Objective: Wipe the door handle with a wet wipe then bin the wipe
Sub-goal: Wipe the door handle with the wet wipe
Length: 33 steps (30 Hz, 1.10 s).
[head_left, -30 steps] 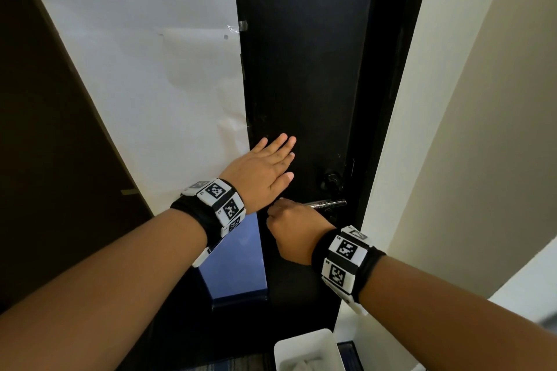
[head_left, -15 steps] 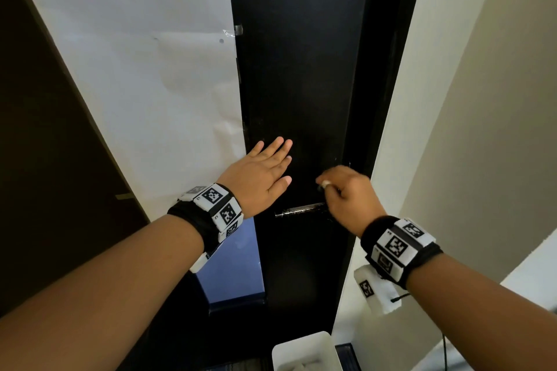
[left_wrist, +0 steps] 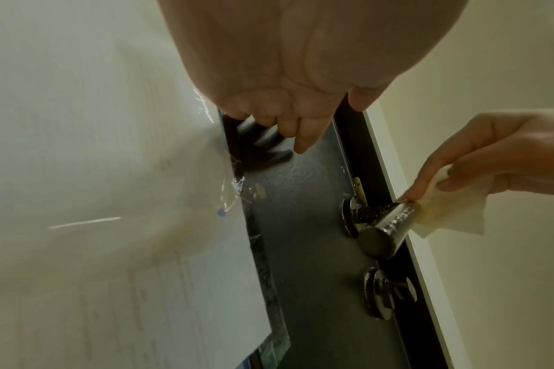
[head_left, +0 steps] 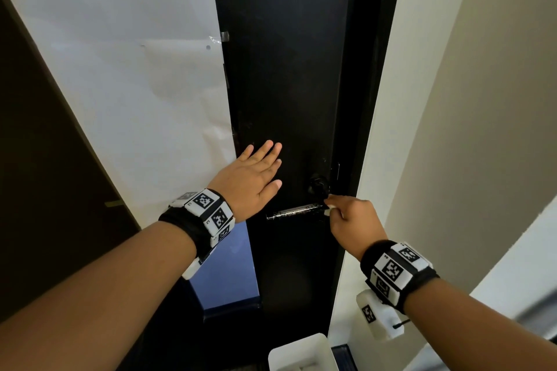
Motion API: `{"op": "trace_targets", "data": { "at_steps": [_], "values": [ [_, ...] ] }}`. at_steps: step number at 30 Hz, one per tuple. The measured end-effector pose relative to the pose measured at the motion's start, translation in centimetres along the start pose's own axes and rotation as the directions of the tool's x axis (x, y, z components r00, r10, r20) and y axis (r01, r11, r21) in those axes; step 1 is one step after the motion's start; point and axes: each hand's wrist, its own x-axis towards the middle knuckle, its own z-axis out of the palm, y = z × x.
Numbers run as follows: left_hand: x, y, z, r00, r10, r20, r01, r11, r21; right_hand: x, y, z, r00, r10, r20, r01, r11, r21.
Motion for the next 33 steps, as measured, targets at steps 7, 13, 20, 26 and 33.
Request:
{"op": "trace_targets", "data": {
  "at_steps": [7,13,20,26,33],
  "values": [
    [-0.1,0.3,-0.3,1.000,-0.010,0.014,0.009,1.000,0.010,0.0,0.0,-0.5,0.977,0.191,-0.100,-0.171,0.969,0.177],
    [0.0,0.4,-0.4,0.999,-0.025,0.028,0.025,1.000,0.008,2.4,-0.6,0.6,0.846,0.532,-0.002,-0.449,0.717,0.533],
    [-0.1,0.5,-0.5,0.999,-0.035,0.033,0.036,0.999,-0.013,3.4,-1.1,1.1,0.806,0.540,0.241,-0.503,0.411,0.761],
    [0.0,0.4,-0.1,0.999,-0.032,0.023,0.032,0.999,-0.006,2.4,-0.9,1.4,0.765,0.562,0.315,-0.551,0.317,0.772],
    [-0.1,0.4,-0.2,0.999,-0.035,0.032,0.035,0.999,0.008,1.3,-1.7,2.2,0.721,0.604,0.341,-0.532,0.166,0.830]
  ]
}}
